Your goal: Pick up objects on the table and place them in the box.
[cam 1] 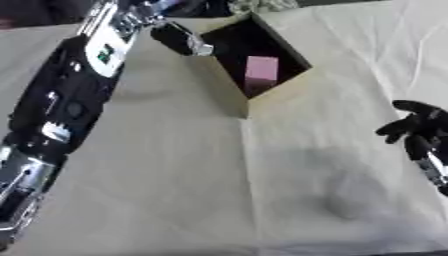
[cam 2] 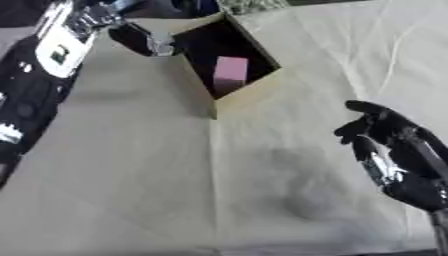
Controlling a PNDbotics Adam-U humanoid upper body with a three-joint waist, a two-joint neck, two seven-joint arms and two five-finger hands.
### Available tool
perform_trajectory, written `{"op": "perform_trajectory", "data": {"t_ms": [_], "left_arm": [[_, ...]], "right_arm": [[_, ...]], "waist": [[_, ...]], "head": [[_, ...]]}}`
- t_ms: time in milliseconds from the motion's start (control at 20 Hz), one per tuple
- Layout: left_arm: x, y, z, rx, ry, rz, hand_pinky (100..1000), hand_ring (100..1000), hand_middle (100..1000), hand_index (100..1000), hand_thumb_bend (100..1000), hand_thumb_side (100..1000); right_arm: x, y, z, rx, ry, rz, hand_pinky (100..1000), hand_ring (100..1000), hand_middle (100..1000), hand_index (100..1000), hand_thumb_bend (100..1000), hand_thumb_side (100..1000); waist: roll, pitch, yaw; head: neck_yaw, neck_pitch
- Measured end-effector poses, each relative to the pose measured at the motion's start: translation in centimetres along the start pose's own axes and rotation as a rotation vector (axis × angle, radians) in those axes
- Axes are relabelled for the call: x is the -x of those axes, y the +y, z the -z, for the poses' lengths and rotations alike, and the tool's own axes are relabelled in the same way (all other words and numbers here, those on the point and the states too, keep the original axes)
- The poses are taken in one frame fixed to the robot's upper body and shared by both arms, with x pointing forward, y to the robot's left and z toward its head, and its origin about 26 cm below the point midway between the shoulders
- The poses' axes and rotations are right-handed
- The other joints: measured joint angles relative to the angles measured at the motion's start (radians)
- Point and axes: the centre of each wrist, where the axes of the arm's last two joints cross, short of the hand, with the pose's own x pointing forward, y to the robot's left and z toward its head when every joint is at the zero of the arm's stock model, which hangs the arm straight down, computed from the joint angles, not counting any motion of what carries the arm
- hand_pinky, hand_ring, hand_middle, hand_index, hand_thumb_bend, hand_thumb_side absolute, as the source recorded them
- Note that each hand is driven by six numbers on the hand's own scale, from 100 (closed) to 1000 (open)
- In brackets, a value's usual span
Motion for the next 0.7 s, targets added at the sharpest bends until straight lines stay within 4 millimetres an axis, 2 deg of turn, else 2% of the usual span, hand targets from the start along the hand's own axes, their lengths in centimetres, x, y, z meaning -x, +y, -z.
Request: {"op": "perform_trajectory", "data": {"t_ms": [250,400,700], "left_arm": [[-1.9,0.5,-4.8,-0.13,0.015,-0.182,810,641,598,788,288,337],[-3.1,0.4,-6.9,-0.202,0.033,-0.27,813,633,592,778,236,350],[-4.6,-1.7,-10.2,-0.312,0.101,-0.436,817,628,587,767,195,400]], "right_arm": [[0.1,-0.1,-0.3,0.021,0.006,-0.002,767,706,524,918,100,559],[0.1,-0.2,-0.4,0.031,0.006,-0.005,767,706,523,918,100,558],[0.1,-0.4,-0.5,0.054,0.006,-0.011,766,705,522,918,100,556]], "waist": [[-0.017,-0.002,0.033],[-0.027,-0.002,0.05],[-0.038,0.003,0.076]], "head": [[-0.009,0.003],[-0.009,0.003],[-0.011,0.003]]}}
